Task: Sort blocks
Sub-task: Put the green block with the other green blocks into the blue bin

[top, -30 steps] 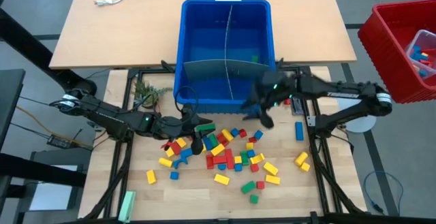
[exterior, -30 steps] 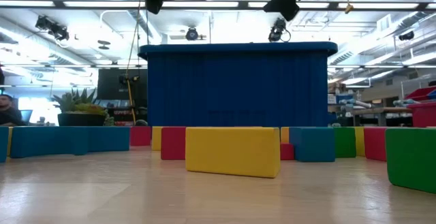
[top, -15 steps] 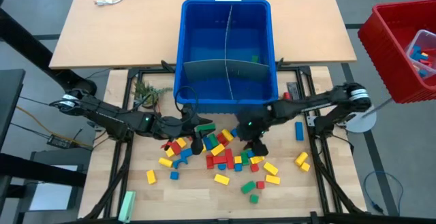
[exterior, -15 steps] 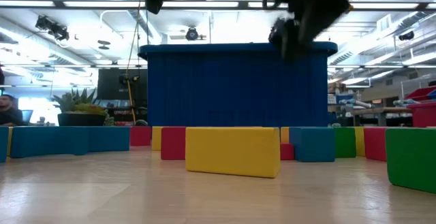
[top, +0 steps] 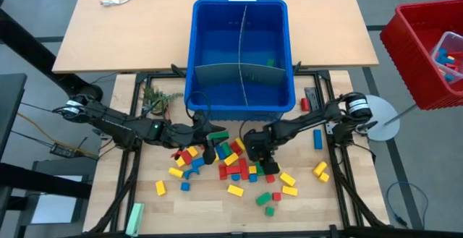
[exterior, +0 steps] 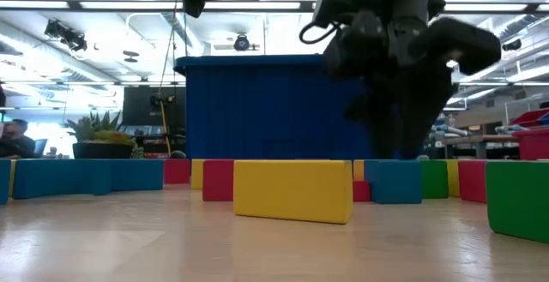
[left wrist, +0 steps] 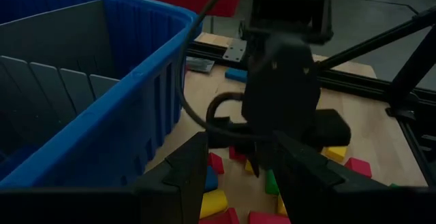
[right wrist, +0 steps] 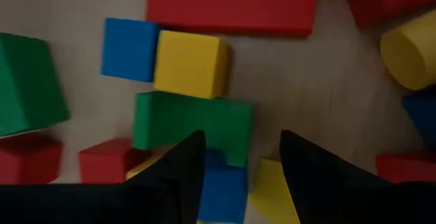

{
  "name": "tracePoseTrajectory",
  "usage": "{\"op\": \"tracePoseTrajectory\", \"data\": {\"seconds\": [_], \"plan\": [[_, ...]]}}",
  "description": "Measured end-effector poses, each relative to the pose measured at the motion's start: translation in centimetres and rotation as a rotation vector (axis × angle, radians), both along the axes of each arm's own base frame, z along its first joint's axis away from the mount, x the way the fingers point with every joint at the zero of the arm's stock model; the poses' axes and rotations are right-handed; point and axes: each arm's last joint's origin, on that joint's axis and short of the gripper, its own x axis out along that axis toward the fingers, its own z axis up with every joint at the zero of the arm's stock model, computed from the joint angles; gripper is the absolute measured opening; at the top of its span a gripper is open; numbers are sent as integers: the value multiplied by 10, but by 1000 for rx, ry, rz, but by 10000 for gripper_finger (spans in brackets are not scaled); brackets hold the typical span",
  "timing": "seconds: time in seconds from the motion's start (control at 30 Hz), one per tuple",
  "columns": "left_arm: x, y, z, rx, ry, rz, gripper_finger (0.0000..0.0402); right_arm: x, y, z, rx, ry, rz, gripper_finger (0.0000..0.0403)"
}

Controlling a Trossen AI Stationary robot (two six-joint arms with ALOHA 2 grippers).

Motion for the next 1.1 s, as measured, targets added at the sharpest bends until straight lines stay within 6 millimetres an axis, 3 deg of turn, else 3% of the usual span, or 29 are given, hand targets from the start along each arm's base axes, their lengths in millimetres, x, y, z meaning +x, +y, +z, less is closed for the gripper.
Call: {"op": "tracePoseTrajectory", "data": {"seconds": [0.3, 0.7, 0.93, 1.1], "plan": [[0, 0, 0, 0, 0, 0, 166, 4, 0, -15, -27, 35, -31, 155], [0, 0, 0, 0, 1, 0, 166, 4, -1, -5, -28, -10, -35, 16], [0, 0, 0, 0, 0, 0, 166, -1, -2, 7, -27, -27, -35, 15], [0, 0, 0, 0, 0, 0, 166, -9, -4, 31, -34, -87, -45, 13]]}}
